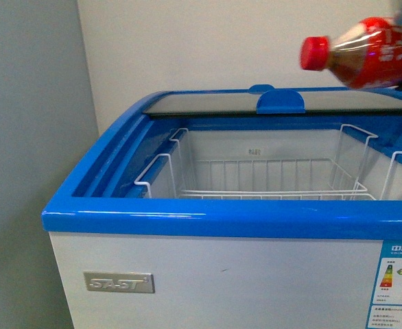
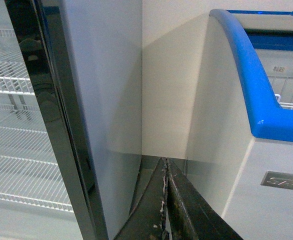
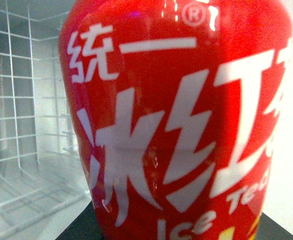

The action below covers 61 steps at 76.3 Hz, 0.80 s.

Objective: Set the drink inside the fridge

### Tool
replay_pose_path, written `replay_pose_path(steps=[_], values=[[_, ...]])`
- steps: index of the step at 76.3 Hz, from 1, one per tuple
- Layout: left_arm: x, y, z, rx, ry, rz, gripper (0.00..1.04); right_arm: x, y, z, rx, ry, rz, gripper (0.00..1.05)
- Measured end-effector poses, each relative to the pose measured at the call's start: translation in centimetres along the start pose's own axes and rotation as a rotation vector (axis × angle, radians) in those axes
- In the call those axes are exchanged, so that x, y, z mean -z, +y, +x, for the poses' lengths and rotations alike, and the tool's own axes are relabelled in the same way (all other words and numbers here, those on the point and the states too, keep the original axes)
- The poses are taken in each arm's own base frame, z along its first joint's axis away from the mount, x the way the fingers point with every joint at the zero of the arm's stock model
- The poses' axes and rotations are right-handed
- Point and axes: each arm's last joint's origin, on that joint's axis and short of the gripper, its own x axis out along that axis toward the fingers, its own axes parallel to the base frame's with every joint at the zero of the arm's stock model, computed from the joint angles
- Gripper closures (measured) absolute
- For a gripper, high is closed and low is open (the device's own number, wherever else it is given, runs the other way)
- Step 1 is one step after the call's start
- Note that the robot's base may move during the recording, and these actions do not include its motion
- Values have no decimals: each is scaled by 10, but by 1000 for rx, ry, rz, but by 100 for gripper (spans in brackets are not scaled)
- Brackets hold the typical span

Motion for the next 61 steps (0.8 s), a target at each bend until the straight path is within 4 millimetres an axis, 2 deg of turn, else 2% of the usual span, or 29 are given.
replay_pose_path(steps=[12,26,37,61], values=[[5,0,-6,0,1,0,102,-10,8,41,-27,-11,13,68],[9,0,-12,0,0,0,102,-5,26,78,-53,15,60,68],[15,0,-16,0,-12,0,102,-1,33,92,-41,29,82,68],[15,0,-23,0,-15,0,102,4,51,123,-56,44,95,68]])
